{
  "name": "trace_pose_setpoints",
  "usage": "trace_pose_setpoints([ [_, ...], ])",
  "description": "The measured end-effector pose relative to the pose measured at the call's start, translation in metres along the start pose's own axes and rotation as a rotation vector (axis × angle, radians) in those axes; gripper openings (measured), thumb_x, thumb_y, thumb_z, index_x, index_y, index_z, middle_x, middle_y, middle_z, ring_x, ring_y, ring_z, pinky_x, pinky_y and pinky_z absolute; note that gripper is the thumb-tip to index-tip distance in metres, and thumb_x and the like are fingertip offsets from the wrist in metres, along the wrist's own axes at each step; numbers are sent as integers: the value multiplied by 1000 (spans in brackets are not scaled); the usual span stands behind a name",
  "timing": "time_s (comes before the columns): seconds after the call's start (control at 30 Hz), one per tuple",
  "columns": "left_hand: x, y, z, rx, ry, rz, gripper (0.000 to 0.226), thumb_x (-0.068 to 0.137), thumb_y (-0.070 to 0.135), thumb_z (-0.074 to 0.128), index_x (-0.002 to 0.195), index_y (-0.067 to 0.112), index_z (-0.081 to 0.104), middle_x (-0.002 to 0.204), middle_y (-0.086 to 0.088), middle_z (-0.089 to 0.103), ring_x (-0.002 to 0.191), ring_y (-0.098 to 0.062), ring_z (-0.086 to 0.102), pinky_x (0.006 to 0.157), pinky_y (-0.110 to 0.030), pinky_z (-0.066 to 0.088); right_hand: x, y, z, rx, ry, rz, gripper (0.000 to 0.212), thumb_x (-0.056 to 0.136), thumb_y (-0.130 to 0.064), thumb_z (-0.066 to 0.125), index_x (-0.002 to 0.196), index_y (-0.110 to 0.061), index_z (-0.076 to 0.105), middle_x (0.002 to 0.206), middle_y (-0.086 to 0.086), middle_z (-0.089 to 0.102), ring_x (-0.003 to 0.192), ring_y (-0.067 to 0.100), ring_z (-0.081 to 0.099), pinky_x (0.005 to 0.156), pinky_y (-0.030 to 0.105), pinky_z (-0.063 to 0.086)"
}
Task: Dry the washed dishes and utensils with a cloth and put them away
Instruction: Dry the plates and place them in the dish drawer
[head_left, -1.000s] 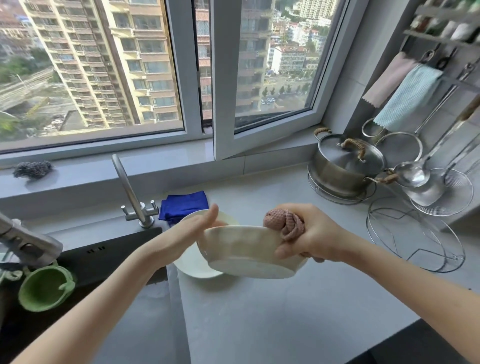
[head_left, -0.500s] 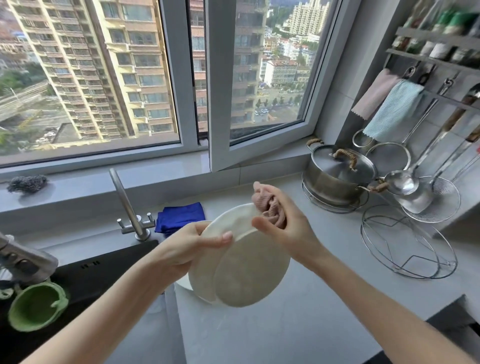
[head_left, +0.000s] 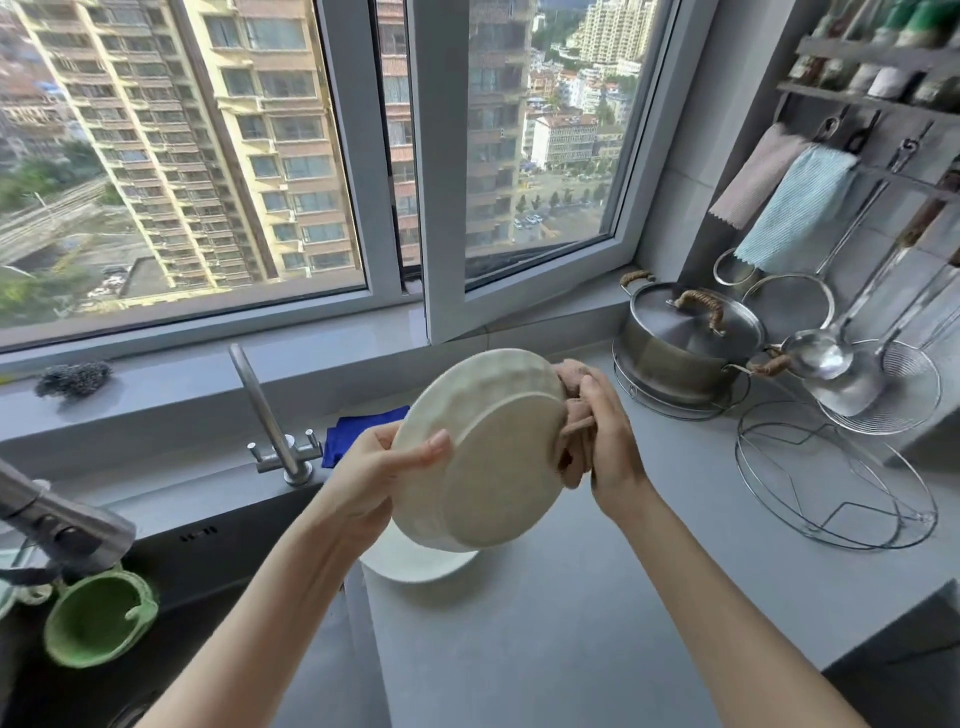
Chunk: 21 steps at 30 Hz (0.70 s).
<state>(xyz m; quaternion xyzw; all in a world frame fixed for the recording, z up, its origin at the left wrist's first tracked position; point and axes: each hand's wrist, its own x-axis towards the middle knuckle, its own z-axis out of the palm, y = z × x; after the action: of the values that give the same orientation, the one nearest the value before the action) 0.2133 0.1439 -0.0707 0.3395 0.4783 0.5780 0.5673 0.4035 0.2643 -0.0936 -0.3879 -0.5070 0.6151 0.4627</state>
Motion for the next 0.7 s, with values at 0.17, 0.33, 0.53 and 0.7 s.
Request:
trace_pose_setpoints([
  [0.17, 3, -2, -7, -216, -27, -67, 65, 37, 39, 93, 91, 9, 76, 89, -10, 73, 78, -24, 70, 72, -34, 58, 1, -3, 5, 141, 84, 5, 14, 97, -27, 53, 97, -15, 61, 70, -4, 53, 55, 6, 46, 48, 12, 40],
  [0.33, -4, 4, -16, -294, -150, -171, 64, 37, 38, 92, 93, 12, 76, 87, -9, 73, 79, -26, 70, 69, -36, 57, 8, -26, 8, -100, 15, -113, 8, 84, -30, 62, 79, -25, 67, 69, -7, 59, 64, 10, 54, 62, 23, 46],
  [0.53, 1, 35, -12, 140, -386, -300, 65, 48, 36, 92, 102, 8, 72, 100, -14, 71, 88, -26, 69, 80, -37, 56, 5, -51, 23, -533, -304, -274, 16, 76, -39, 59, 88, -34, 68, 81, -11, 70, 80, 8, 64, 78, 31, 52],
  [0.7, 3, 33, 11, 535, -212, -190, 47, 46, 14, 84, 89, 4, 71, 90, -15, 71, 81, -27, 66, 85, -47, 51, -9, -63, 48, -1016, -371, -591, 33, 71, -55, 50, 92, -35, 64, 82, -8, 70, 81, 14, 64, 76, 31, 49],
])
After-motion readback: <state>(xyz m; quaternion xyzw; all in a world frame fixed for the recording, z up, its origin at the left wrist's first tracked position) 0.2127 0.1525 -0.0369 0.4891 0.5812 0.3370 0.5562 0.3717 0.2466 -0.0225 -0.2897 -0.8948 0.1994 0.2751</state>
